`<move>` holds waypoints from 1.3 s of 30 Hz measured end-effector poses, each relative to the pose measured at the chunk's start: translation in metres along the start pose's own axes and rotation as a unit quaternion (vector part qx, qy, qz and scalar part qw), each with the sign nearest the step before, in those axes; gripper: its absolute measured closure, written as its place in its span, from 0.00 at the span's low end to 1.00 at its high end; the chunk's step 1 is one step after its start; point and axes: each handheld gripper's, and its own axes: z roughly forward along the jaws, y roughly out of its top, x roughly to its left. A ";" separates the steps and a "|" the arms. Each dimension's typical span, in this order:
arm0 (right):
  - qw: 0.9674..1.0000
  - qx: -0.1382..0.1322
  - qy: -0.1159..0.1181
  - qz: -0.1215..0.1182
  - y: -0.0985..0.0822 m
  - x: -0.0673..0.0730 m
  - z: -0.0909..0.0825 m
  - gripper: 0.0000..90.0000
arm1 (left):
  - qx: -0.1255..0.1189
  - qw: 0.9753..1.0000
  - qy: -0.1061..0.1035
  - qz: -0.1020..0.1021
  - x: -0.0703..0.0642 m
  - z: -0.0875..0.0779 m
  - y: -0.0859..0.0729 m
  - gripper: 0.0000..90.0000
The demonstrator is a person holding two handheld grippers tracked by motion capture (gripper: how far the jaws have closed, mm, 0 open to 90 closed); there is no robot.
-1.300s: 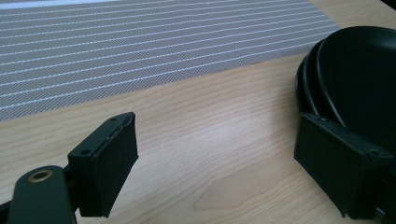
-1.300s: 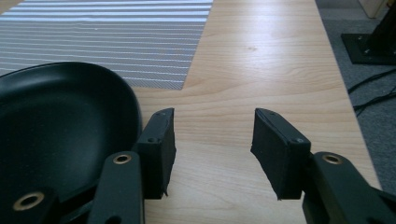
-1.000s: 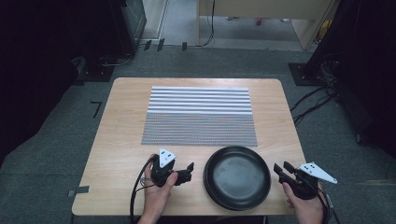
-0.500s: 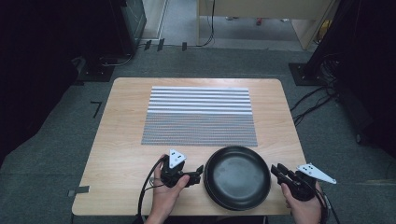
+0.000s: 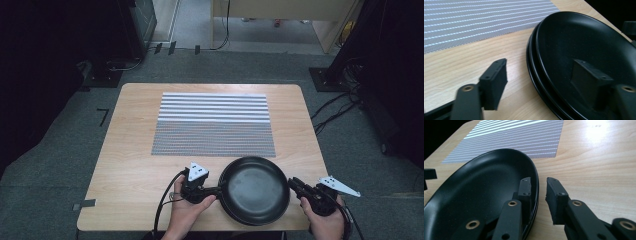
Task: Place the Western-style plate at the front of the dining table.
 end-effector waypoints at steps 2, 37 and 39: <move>1.000 0.005 0.002 0.010 -0.001 -0.001 0.000 0.85 | 0.003 1.000 -0.008 -0.002 0.000 0.001 -0.001 0.37; 0.998 0.025 0.015 0.063 -0.006 0.008 0.016 0.94 | 0.044 0.998 -0.042 -0.019 -0.005 0.013 -0.011 0.56; 0.997 0.026 0.026 0.074 -0.006 0.007 0.018 0.95 | 0.044 0.998 -0.046 -0.023 -0.004 0.013 -0.011 0.56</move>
